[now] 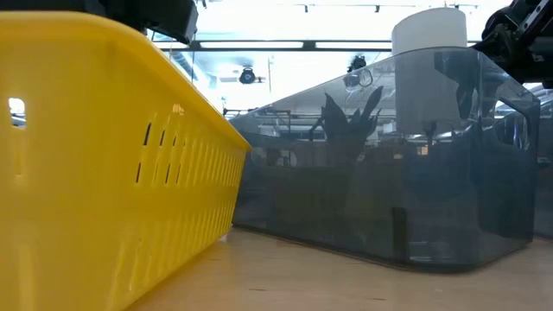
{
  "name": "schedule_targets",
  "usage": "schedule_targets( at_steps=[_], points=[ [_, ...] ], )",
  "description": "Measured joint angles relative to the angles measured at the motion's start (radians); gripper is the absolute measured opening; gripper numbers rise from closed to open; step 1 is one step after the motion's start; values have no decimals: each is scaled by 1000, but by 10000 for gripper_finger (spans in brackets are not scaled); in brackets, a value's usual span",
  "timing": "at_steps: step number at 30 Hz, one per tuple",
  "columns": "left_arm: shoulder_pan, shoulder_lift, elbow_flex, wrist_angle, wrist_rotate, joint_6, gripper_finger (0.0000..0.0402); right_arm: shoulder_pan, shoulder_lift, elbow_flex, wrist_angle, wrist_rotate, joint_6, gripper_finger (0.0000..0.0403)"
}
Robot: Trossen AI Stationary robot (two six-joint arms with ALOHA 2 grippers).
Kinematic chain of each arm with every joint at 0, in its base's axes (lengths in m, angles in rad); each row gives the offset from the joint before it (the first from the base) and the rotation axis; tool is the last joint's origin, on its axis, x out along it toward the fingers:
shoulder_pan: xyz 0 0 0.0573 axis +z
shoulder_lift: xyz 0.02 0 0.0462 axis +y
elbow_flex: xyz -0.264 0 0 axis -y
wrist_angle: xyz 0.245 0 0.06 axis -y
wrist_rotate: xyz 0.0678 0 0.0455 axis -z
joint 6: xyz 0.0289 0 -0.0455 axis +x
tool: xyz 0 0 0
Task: Stack baskets on shelf by color
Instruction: Stack the left black bin on top of the middle black bin, then stack the right black bin on top of the left black bin
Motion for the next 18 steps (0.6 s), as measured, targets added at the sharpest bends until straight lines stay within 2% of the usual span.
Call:
schedule_targets(
  at_steps=[9, 18],
  points=[
    [-1, 0, 0, 1, -13, -21, 49, 0, 0, 0, 0, 0, 0, 15],
    [-1, -5, 0, -6, -30, -31, 163, 0, 0, 0, 0, 0, 0, 15]
  ],
)
